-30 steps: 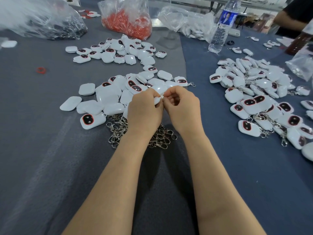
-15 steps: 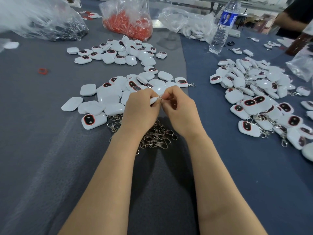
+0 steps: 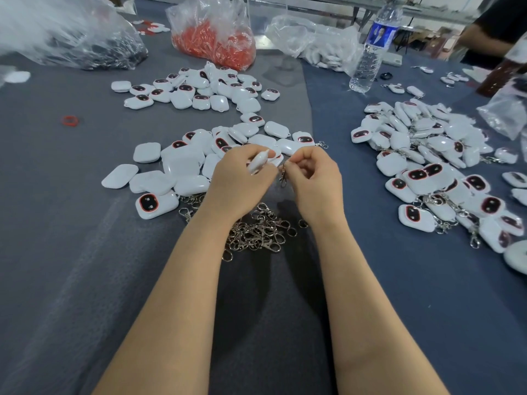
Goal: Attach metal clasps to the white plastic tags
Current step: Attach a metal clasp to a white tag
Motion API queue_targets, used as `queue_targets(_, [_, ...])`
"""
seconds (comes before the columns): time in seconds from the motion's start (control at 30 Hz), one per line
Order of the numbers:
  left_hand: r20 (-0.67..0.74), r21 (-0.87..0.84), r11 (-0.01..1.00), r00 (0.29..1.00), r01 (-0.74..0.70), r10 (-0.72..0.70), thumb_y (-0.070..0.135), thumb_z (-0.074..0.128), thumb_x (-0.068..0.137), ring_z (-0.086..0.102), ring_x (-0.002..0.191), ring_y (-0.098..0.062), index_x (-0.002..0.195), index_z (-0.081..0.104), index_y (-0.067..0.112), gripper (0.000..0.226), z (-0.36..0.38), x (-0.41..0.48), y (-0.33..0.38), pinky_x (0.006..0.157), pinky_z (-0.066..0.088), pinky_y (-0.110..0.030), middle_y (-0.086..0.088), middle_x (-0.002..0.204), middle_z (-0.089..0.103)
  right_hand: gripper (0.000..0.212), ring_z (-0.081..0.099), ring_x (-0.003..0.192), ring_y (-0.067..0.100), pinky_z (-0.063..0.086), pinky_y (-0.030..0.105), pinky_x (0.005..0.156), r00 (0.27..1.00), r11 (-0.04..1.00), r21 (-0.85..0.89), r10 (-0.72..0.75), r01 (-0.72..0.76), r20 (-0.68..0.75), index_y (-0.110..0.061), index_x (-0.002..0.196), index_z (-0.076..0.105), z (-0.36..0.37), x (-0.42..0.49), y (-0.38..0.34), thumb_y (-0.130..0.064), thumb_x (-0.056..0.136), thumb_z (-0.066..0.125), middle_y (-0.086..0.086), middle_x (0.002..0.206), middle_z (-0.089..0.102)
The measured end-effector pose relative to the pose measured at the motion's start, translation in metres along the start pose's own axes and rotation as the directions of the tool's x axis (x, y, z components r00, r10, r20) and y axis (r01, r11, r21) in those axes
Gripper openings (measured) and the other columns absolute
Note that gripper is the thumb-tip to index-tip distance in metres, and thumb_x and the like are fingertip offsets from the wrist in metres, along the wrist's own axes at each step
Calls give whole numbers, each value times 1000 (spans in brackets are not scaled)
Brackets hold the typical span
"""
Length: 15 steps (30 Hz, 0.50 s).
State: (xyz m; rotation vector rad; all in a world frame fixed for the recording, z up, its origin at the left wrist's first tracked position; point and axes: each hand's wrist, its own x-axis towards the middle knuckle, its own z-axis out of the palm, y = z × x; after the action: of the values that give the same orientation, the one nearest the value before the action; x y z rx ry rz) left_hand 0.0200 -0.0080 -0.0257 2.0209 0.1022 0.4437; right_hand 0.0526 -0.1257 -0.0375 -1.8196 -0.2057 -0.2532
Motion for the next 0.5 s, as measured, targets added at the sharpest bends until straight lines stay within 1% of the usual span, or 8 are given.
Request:
queue_targets(0.07, [15, -68, 998, 1000, 14, -13, 14, 56, 89, 60, 86, 3, 106, 69, 20, 22, -2, 0, 3, 79, 48, -12, 21, 91, 60, 25, 51, 62, 5, 39, 14, 61, 1000, 1000, 13, 13, -12, -28, -25, 73, 53, 0, 0, -1, -3, 83, 58, 7, 79, 66])
queue_targets(0.13, [29, -96, 995, 1000, 8, -6, 16, 55, 92, 63, 96, -7, 114, 66, 18, 25, -3, -1, 5, 89, 51, -25, 12, 97, 65, 25, 51, 65, 6, 40, 15, 62, 999, 1000, -4, 16, -16, -32, -26, 74, 53, 0, 1, -1, -4, 84, 57, 7, 83, 67])
queue_targets(0.17, [38, -104, 995, 999, 10, -6, 17, 56, 92, 64, 98, -13, 117, 63, 18, 26, -2, -1, 5, 92, 51, -32, 5, 102, 66, 25, 50, 64, 3, 39, 12, 62, 999, 1000, -22, 13, -13, -30, -27, 74, 52, 0, 1, -1, -5, 85, 57, 4, 81, 65])
queue_targets(0.23, [46, -170, 984, 998, 46, -39, 16, 61, 90, 69, 89, -15, 115, 58, 17, 25, 1, -2, 5, 84, 56, -36, -1, 99, 67, 25, 50, 60, -4, 38, 8, 59, 999, 998, -56, -5, 3, -31, -27, 75, 52, 0, 1, -1, -6, 87, 57, -5, 74, 60])
queue_targets(0.3, [33, -249, 964, 996, 92, -86, 14, 66, 86, 70, 70, -8, 105, 52, 15, 24, 3, -3, 4, 66, 59, -26, 2, 89, 65, 22, 49, 60, -8, 39, 6, 59, 999, 997, -75, -24, 22, -36, -24, 77, 53, 0, 1, -2, -6, 88, 57, -10, 72, 56])
queue_targets(0.37, [27, -224, 971, 996, 85, -81, 16, 68, 85, 70, 65, -7, 101, 52, 13, 23, 4, -4, 4, 58, 57, -21, 1, 89, 65, 17, 49, 61, -9, 39, 5, 59, 999, 995, -89, -37, 34, -26, -20, 81, 54, 0, 1, -3, -5, 88, 57, -10, 73, 55])
queue_targets(0.43, [54, -164, 985, 997, 61, -53, 19, 64, 87, 70, 73, -12, 102, 54, 12, 19, 4, -3, 3, 63, 59, -28, -3, 92, 65, 15, 49, 61, -10, 38, 4, 59, 999, 994, -104, -47, 46, -8, -18, 84, 54, 0, 0, -4, -4, 89, 56, -9, 74, 55])
queue_targets(0.5, [103, -109, 991, 993, 72, -61, 21, 57, 89, 67, 88, -20, 106, 54, 13, 19, 5, -2, 4, 77, 57, -42, -6, 98, 65, 14, 50, 62, -10, 38, 4, 60, 998, 991, -116, -65, 65, 0, -17, 85, 54, 0, 0, -5, -4, 89, 56, -9, 74, 55])
